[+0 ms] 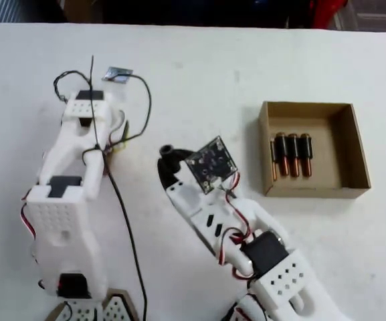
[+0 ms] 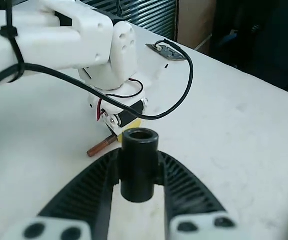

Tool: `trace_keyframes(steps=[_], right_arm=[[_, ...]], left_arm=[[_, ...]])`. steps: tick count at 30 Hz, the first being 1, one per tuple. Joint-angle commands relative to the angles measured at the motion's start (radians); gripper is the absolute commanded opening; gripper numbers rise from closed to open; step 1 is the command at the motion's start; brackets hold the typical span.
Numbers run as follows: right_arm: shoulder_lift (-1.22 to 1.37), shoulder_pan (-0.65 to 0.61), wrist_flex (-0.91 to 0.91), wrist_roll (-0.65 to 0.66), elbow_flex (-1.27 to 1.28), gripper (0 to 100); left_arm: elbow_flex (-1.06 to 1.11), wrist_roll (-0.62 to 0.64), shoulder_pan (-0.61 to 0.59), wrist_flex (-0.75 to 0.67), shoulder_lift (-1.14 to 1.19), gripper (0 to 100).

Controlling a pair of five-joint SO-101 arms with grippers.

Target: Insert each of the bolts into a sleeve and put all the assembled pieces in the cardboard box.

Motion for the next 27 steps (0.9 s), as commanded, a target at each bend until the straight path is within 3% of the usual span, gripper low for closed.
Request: trace_keyframes(steps=[1, 6, 15, 27], right_arm=[[-0.028, 0.004, -0.056, -0.006, 0.018, 1.6], [-0.028, 0.007, -0.222, -0.006, 0.129, 1.7], [-0.028, 0.007, -0.278, -0.009, 0.152, 1.7], [-0.028, 0.008, -0.639, -0.008, 0.354, 1.7]], left_arm=[[0.018, -0.011, -0.019, -0.009, -0.004, 2], [0.017, -0.012, -0.013, -0.008, -0.005, 2], [0.011, -0.012, -0.008, -0.006, -0.015, 2], [0.101, -0.058, 0.038, -0.048, -0.208, 2]])
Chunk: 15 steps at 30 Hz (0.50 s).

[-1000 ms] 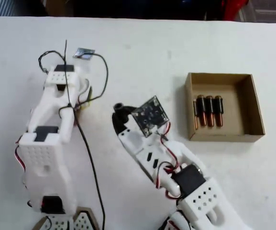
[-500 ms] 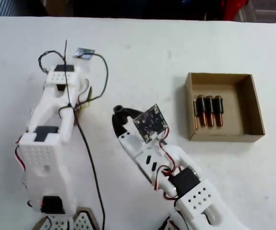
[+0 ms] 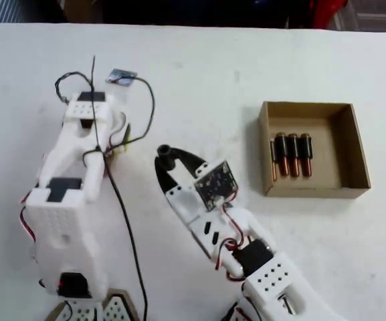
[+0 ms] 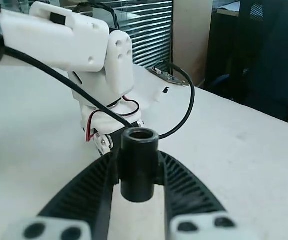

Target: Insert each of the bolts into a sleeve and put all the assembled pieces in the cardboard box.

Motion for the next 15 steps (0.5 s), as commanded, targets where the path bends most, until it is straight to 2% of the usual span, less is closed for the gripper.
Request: trace_keyframes(steps=[1, 7, 15], right_arm=[[-0.024, 0.007, -0.067, -0.003, 0.002, 1.7], [-0.024, 0.036, -0.068, -0.009, 0.006, 1.7], [-0.024, 0.065, -0.071, -0.011, 0.021, 1.7]], left_arm=[[0.041, -0.015, 0.022, -0.063, -0.142, 2], [0.163, -0.015, 0.022, -0.138, -0.314, 2], [0.253, -0.015, 0.033, -0.132, -0.590, 2]])
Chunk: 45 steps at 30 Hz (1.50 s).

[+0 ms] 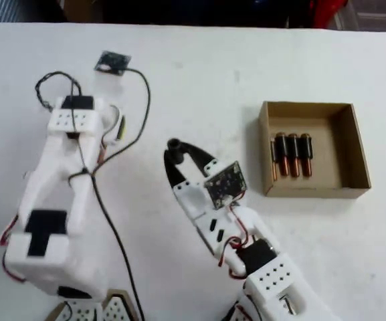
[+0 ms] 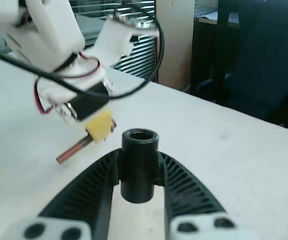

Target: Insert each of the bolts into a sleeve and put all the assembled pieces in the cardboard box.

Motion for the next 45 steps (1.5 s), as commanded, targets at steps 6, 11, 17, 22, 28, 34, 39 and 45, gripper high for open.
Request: trace_keyframes(steps=[6, 11, 17, 22, 28, 34, 39, 45], right_arm=[[-0.024, -0.013, -0.031, -0.011, -0.011, 1.7], [-0.024, -0.059, -0.091, -0.011, -0.011, 1.7], [-0.024, -0.061, -0.142, -0.011, 0.002, 1.7], [-0.024, -0.061, -0.143, -0.011, 0.009, 1.7], [-0.024, -0.062, -0.145, -0.011, 0.011, 1.7], [-0.024, -0.050, -0.226, -0.091, 0.029, 1.7], [-0.024, -0.045, -0.234, -0.087, 0.052, 1.7], [-0.027, -0.044, -0.236, -0.087, 0.060, 1.7]], left_arm=[[0.087, -0.011, 0.045, -0.025, -0.415, 2], [0.150, -0.011, 0.094, -0.026, -0.674, 2], [0.229, -0.002, 0.186, -0.064, -0.944, 2], [0.361, 0.112, 0.231, -0.219, -1.158, 2], [0.566, 0.224, 0.246, -0.374, -1.365, 2], [0.707, 0.292, 0.320, -0.509, -1.511, 2], [0.747, 0.308, 0.386, -0.528, -1.569, 2], [0.747, 0.345, 0.392, -0.529, -1.583, 2]])
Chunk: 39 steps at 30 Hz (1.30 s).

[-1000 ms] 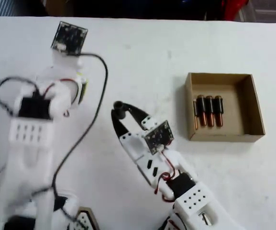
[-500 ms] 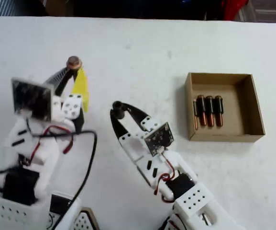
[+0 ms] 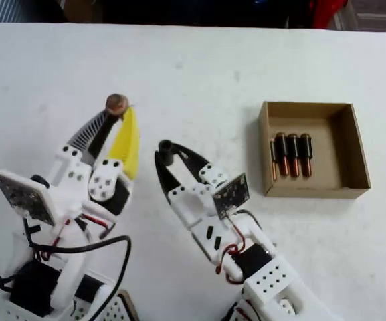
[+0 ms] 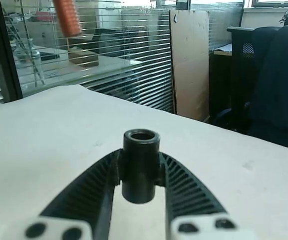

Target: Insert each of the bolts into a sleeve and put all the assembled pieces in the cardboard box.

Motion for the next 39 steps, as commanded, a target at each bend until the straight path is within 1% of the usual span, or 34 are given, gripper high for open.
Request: trace_keyframes(steps=[1, 3, 7, 11, 19, 25, 30, 34, 39], right_arm=[[-0.036, 0.012, -0.028, -0.009, 0.006, 1.7], [-0.077, 0.012, -0.024, -0.009, 0.021, 1.7], [-0.200, 0.012, -0.002, -0.009, 0.080, 1.7], [-0.329, 0.012, 0.134, -0.009, 0.083, 1.7], [-0.515, 0.012, 0.325, -0.009, 0.083, 1.7], [-0.562, 0.008, 0.377, -0.009, 0.083, 1.7], [-0.564, 0.005, 0.387, -0.006, 0.083, 1.7], [-0.564, -0.015, 0.387, 0.092, 0.083, 1.7], [-0.564, -0.030, 0.389, 0.104, 0.084, 1.7]], left_arm=[[-0.012, 0.015, 0.018, -0.034, -0.015, 2], [-0.017, 0.015, 0.027, -0.038, -0.015, 2], [-0.014, 0.011, 0.110, -0.091, -0.013, 2], [-0.012, 0.011, 0.189, -0.107, -0.012, 2], [0.028, 0.012, 0.263, -0.098, -0.010, 2], [0.068, 0.009, 0.268, -0.097, -0.008, 2], [0.068, -0.029, 0.271, -0.075, -0.008, 2], [0.068, -0.031, 0.269, -0.041, -0.008, 2], [0.069, -0.031, 0.266, -0.011, -0.008, 2]])
